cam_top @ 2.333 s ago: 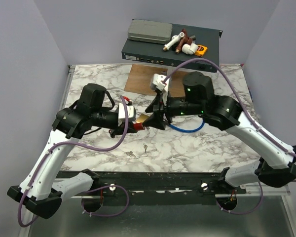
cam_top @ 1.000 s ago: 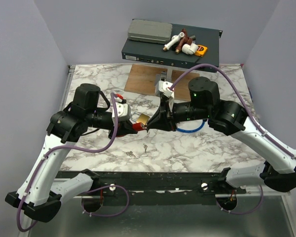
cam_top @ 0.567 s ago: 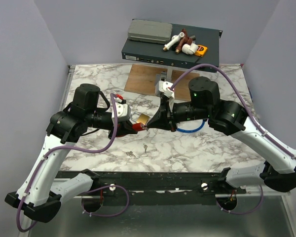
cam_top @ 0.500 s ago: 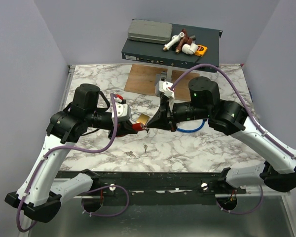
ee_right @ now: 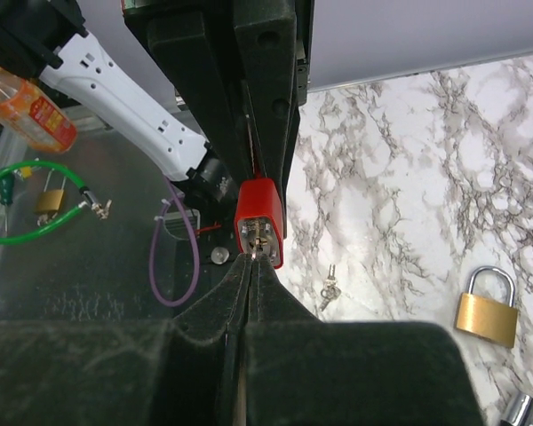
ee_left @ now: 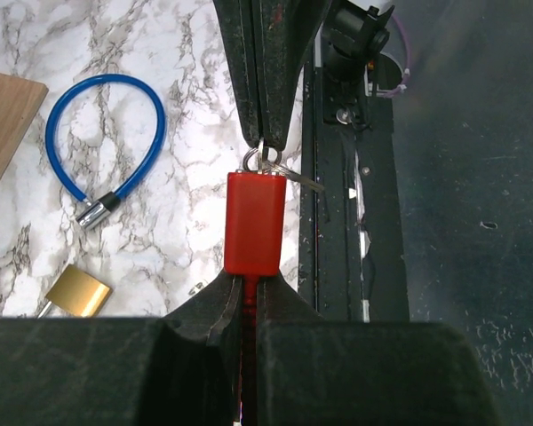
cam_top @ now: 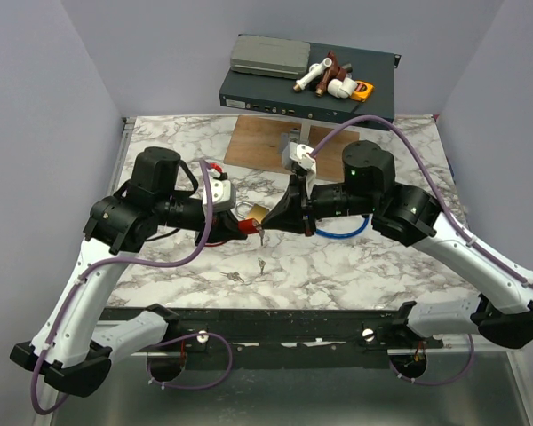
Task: Unlock with the key
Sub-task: Unlock the lock.
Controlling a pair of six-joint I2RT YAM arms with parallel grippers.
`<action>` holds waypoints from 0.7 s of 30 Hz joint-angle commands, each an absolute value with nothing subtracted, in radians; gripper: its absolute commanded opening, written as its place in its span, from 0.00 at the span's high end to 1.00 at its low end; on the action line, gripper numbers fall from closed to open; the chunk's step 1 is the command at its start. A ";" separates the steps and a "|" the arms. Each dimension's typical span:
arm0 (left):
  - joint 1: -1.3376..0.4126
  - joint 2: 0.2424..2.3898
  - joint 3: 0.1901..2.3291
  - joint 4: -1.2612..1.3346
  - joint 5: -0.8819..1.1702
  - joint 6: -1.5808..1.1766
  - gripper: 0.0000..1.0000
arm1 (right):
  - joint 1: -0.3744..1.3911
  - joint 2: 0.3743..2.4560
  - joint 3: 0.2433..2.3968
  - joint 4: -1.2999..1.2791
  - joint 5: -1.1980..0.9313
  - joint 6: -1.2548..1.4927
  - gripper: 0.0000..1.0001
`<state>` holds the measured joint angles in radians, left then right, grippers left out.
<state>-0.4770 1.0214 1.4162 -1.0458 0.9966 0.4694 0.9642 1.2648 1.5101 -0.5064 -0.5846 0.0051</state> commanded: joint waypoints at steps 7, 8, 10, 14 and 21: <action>-0.500 1.039 1.513 -0.948 1.053 0.457 1.00 | 0.979 1.277 1.452 -0.448 -0.624 0.076 0.99; -0.500 1.038 1.512 -0.953 1.048 0.466 1.00 | 0.979 1.273 1.456 -0.454 -0.615 0.073 0.99; -0.500 1.037 1.512 -0.968 1.038 0.487 1.00 | 0.979 1.266 1.469 -0.464 -0.594 0.073 0.99; -0.501 1.031 1.518 -0.993 1.018 0.527 1.00 | 0.979 1.246 1.497 -0.507 -0.498 0.057 0.88; -0.501 1.024 1.513 -1.022 1.008 0.554 1.00 | 0.978 1.200 1.579 -0.587 -0.428 0.034 0.47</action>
